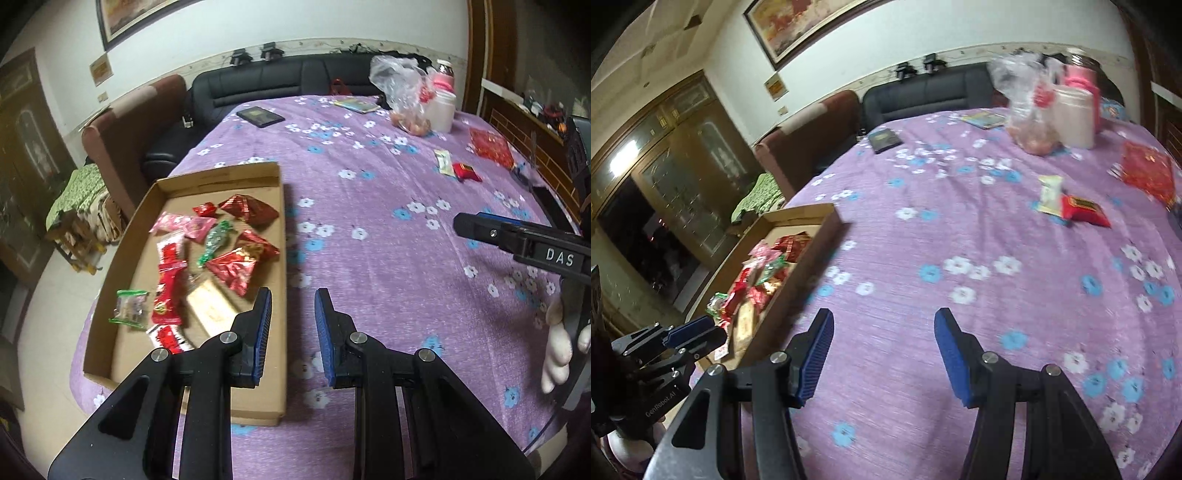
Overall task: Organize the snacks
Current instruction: 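Move both tools back toward the last snacks on the table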
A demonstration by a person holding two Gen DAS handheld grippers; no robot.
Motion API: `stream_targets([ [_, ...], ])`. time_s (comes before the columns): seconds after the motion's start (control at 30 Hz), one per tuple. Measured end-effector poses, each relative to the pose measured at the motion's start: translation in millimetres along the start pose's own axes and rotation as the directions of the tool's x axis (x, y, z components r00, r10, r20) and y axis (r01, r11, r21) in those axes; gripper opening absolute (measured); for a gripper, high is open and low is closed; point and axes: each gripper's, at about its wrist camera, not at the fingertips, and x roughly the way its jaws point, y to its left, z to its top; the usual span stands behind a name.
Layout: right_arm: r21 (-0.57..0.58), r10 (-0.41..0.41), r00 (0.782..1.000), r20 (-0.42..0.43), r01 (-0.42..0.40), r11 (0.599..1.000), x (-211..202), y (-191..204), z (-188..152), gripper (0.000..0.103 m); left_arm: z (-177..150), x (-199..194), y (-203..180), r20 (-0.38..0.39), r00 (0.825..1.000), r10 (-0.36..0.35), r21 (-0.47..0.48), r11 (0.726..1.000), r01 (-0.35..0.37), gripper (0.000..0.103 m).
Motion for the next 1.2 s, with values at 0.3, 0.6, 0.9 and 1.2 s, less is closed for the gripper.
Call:
stream_targets([
  [0.3,0.082,-0.079,0.997,0.001,0.078,0.994,-15.9,-54.7,-6.4,0.06,5.6,11.1,-26.7,-0.028,0.999,-0.022,0.063,0.998,0.024,0.022],
  [0.6,0.141,-0.136,0.991,0.006,0.134,0.981,-25.5,-93.3,-3.6,0.06,7.6,28.7,-39.8,-0.069,0.997,-0.031,0.085,0.996,0.037,0.022],
  [0.9,0.195,-0.215,0.975,0.058,0.2,0.96,-32.2,-131.2,22.8,0.06,12.3,41.5,-47.2,-0.091,0.991,-0.099,0.092,0.99,0.108,0.022],
  [1.2,0.243,-0.279,0.959,0.054,0.259,0.935,-3.6,-183.2,79.2,0.063,18.7,51.8,-48.6,-0.103,0.979,-0.176,0.071,0.98,0.184,0.022],
])
